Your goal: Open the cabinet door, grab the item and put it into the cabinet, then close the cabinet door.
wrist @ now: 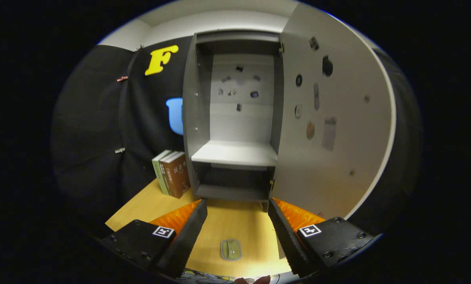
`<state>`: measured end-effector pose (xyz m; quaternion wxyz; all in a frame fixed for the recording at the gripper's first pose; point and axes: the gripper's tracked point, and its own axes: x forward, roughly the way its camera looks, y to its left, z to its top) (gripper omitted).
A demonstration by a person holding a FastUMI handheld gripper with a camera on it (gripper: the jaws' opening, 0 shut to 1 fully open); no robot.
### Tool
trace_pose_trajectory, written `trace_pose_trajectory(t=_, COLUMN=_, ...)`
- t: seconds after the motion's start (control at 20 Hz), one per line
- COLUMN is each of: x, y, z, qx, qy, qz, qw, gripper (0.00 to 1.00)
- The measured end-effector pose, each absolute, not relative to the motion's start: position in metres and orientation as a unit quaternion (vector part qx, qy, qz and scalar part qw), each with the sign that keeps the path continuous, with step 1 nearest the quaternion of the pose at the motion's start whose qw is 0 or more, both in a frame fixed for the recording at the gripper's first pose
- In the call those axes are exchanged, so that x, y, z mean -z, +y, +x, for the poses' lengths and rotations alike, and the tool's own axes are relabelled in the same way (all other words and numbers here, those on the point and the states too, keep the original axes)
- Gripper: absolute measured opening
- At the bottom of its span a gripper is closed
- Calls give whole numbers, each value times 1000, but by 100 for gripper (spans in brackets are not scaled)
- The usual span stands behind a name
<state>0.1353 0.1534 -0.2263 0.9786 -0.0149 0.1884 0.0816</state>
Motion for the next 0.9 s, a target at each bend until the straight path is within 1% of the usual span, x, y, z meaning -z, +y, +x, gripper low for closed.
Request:
trace_pose_trajectory(t=0.25, x=342, y=143, z=152, qx=-72, qy=284, qz=-23, qw=956, gripper=99)
trace_pose_trajectory(t=0.4, x=408, y=142, z=155, qx=-78, qy=345, qz=-26, qw=935, gripper=99)
trace_pose_trajectory(t=0.55, x=462, y=145, z=153, qx=-87, qy=386, qz=-38, qw=918, gripper=99)
trace_pose_trajectory(t=0.7, x=500, y=162, z=157, qx=-96, qy=420, qz=-46, qw=901, gripper=99)
trace_pose_trajectory(t=0.8, x=522, y=173, z=159, qx=-93, qy=441, qz=-48, qw=891, gripper=96)
trace_pose_trajectory(t=0.85, x=530, y=178, z=156, qx=-95, qy=452, qz=-45, qw=886, gripper=88)
trace_pose_trajectory(t=0.9, x=535, y=175, z=153, qx=-93, qy=461, qz=-44, qw=882, gripper=83)
